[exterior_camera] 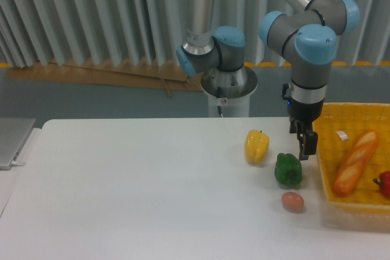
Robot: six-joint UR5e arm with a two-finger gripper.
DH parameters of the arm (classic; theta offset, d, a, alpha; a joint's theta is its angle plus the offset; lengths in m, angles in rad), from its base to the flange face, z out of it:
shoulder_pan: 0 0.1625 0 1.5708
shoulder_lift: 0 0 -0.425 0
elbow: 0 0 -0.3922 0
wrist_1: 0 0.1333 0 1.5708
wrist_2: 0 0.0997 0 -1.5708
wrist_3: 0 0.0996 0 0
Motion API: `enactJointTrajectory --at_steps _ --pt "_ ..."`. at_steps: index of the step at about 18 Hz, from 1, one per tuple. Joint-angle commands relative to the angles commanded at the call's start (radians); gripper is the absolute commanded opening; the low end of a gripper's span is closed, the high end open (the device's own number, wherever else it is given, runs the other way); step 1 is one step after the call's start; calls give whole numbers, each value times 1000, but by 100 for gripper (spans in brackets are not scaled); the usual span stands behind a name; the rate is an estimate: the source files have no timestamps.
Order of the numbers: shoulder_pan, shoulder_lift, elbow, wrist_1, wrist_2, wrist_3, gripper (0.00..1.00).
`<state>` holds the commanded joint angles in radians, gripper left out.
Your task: Place the green peppers in a basket
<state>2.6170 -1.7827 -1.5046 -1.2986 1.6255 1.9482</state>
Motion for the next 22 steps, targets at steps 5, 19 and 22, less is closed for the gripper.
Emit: enactJointTrajectory --at_steps 5,19,22 --pt "-2 9 -20 2 -15 -8 100" --pt "-2 8 -20 1 -12 -5 100" --pt "1 5 -20 8 -10 24 100"
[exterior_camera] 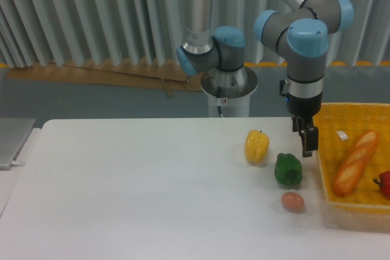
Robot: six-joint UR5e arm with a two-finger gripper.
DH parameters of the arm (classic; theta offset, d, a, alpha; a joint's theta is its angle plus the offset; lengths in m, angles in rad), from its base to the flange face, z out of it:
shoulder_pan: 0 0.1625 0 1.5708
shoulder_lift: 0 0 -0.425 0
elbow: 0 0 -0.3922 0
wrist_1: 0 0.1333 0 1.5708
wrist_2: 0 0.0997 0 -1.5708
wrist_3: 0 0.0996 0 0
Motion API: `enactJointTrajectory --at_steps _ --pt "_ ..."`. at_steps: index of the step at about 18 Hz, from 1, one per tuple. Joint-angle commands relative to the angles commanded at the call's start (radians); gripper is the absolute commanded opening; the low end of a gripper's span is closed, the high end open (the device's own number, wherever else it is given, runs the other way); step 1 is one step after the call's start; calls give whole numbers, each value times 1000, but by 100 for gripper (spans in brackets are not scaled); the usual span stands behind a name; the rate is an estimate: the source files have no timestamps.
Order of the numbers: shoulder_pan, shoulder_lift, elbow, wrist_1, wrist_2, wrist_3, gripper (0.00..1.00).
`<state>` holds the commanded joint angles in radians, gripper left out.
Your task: Place the green peppers in a basket
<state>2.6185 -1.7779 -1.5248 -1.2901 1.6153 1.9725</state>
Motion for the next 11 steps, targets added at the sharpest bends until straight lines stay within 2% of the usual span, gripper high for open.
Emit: enactJointTrajectory --at_steps 5,7,9,11 --pt "6 -6 -12 14 -5 8 100" --pt "-1 -3 -18 11 -12 -42 100" --pt "-3 5 -61 14 -43 -252 100" --pt "0 3 -75 6 -95 -409 100"
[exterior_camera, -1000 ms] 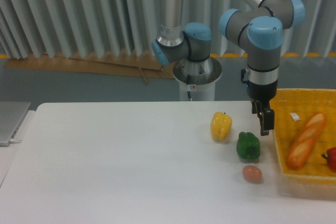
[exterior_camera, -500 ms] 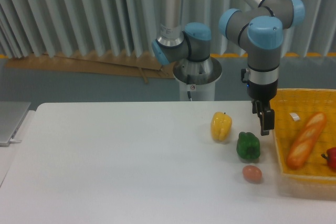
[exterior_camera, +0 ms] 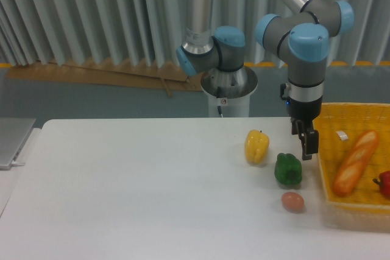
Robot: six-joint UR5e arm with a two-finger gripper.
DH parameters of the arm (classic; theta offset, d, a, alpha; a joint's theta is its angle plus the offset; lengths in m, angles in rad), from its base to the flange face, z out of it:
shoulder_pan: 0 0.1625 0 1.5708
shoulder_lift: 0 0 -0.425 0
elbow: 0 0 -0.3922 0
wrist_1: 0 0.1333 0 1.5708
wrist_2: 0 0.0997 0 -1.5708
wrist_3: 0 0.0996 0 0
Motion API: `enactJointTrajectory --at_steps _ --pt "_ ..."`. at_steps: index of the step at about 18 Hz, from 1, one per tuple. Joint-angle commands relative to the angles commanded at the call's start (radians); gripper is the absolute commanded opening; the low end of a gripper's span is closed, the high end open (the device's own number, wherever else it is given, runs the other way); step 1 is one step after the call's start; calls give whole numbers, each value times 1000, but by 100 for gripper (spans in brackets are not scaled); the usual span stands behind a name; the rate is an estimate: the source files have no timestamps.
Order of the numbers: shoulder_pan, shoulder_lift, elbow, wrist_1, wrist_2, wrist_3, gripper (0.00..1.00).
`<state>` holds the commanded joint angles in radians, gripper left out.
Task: Place the green peppers in a basket
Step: 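Open the gripper and move it over the green pepper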
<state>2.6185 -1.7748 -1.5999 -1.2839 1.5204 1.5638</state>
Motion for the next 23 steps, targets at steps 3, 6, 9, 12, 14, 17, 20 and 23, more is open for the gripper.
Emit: enactJointTrajectory --at_steps 3,6,9,12,14,17,20,23 --pt "5 0 -15 -9 -2 -121 100" --pt "11 0 -15 -52 0 -156 100" --pt "34 9 -11 -80 0 -259 100" --pt "78 26 -15 -104 6 -306 100" --pt "110 26 -12 -133 3 -333 100" --pt "120 21 -12 -166 3 -407 100" --pt "117 18 -12 -190 -5 -496 100" --pt "117 15 -20 -193 -17 -516 100"
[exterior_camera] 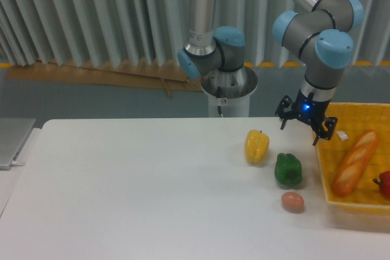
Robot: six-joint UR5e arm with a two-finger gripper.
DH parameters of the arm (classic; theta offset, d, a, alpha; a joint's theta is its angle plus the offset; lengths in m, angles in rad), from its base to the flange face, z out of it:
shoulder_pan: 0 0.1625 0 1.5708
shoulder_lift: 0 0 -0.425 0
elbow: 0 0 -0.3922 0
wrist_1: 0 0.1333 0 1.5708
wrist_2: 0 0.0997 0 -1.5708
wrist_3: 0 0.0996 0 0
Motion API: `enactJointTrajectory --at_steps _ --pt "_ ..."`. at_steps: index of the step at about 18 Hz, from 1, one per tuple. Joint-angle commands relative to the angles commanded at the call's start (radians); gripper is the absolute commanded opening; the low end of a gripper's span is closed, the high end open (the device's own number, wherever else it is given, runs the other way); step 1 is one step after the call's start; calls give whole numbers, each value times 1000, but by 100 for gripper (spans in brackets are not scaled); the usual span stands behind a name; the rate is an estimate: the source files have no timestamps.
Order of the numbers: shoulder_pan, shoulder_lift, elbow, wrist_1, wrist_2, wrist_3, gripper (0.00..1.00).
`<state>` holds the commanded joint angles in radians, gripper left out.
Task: Place the green peppers in a basket
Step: 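Open the gripper and move it over the green pepper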
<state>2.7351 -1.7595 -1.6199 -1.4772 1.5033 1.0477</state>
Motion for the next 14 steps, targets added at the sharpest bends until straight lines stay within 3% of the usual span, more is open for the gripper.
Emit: enactJointTrajectory --at_steps 10,14 --pt "-23 -46 -5 15 -15 -147 100" --pt "-38 -77 -11 63 -14 -144 100"
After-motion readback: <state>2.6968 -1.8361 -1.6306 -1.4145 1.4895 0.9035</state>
